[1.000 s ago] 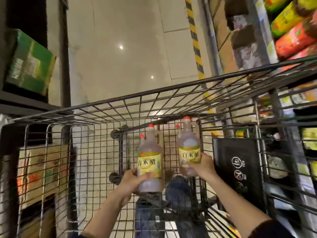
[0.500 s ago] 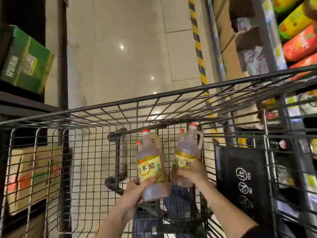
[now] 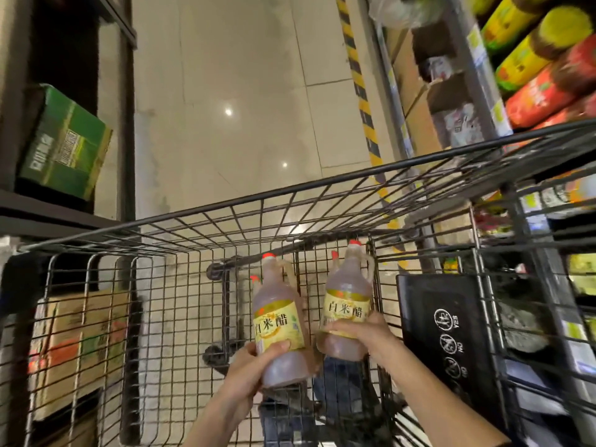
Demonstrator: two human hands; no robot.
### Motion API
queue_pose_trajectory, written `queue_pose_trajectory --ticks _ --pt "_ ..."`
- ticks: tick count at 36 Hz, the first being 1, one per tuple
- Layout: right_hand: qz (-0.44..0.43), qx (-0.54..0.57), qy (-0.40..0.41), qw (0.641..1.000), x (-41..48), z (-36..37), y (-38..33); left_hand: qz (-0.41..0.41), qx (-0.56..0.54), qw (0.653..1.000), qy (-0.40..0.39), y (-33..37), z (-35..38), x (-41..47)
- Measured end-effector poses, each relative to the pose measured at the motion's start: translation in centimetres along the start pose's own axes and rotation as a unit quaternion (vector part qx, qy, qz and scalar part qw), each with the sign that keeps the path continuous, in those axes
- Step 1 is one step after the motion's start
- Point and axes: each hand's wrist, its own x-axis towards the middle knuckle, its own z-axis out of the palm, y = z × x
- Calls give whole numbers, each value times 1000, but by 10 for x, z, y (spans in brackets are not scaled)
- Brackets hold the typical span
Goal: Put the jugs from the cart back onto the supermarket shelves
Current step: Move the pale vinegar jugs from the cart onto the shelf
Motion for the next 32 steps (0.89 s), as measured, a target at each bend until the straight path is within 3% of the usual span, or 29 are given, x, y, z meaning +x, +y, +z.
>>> queue_pose_trajectory --ticks 11,23,32 --pt "-69 74 -33 994 -84 3 -15 57 42 997 -17 31 -16 -64" --pt "-199 130 28 971 -208 11 2 197 201 956 -81 75 -33 -153" --pt "-267 174 105 942 -309 7 8 255 232 926 -151 94 -1 -230"
